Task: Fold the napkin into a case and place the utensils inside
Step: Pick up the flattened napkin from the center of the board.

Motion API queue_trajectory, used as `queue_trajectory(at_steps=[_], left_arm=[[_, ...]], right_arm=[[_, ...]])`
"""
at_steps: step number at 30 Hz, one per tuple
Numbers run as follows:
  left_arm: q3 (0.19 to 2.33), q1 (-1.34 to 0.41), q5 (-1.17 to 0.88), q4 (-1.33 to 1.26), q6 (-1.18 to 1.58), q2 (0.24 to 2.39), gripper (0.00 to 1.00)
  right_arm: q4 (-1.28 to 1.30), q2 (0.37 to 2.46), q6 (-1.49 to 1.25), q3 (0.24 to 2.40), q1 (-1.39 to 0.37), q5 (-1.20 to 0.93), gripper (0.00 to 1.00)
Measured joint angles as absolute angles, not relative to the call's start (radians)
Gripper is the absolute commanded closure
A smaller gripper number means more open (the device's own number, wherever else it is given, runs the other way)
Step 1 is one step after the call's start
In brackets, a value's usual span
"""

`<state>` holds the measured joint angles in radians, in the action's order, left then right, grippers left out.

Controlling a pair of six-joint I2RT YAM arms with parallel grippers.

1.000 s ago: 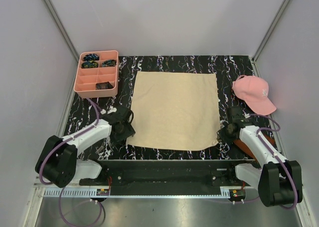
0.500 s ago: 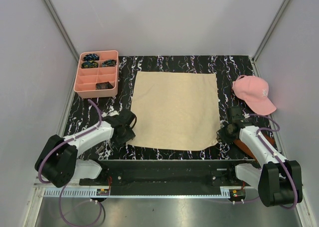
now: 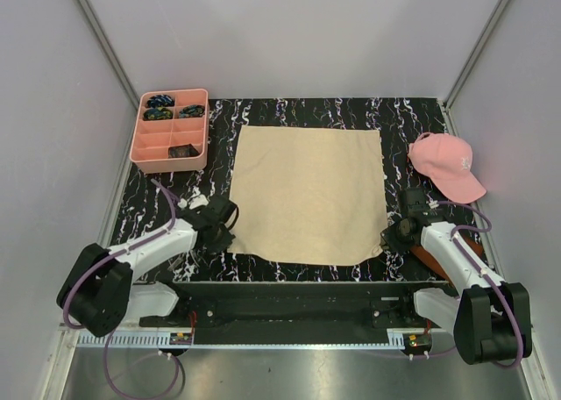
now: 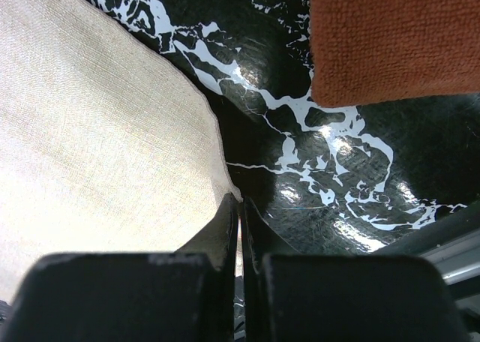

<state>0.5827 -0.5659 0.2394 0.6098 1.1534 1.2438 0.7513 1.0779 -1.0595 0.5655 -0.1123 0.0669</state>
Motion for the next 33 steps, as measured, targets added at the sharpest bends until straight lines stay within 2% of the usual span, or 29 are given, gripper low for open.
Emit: queue_trajectory(at_steps=[2,7,13,15,22,30,33], left_arm=[[0.573,-0.566,0.240,0.603,1.150,1.227,1.00],[0.562,-0.567,0.241,0.604,1.134,1.175,0.99],[0.564,-0.569,0.241,0.653,1.107,1.156,0.60],[0.567,-0.581,0.244,0.686,1.100,1.157,0.54],[0.657,-0.676,0.292,0.768,1.104,1.232,0.54],[0.671,-0.686,0.314,0.791,1.149,1.336,0.54],[0.675,-0.687,0.324,0.790,1.156,1.345,0.57]], right_arm=[[0.749,1.078,-1.052,0.566,-0.112,0.067,1.00],[0.745,1.069,-1.036,0.566,-0.112,0.067,1.00],[0.745,1.040,-1.032,0.566,-0.112,0.066,1.00],[0.744,1.036,-1.032,0.566,-0.112,0.066,1.00],[0.736,1.045,-1.032,0.566,-0.112,0.059,1.00],[0.728,1.058,-1.022,0.566,-0.112,0.057,1.00],[0.728,1.058,-1.021,0.566,-0.112,0.058,1.00]])
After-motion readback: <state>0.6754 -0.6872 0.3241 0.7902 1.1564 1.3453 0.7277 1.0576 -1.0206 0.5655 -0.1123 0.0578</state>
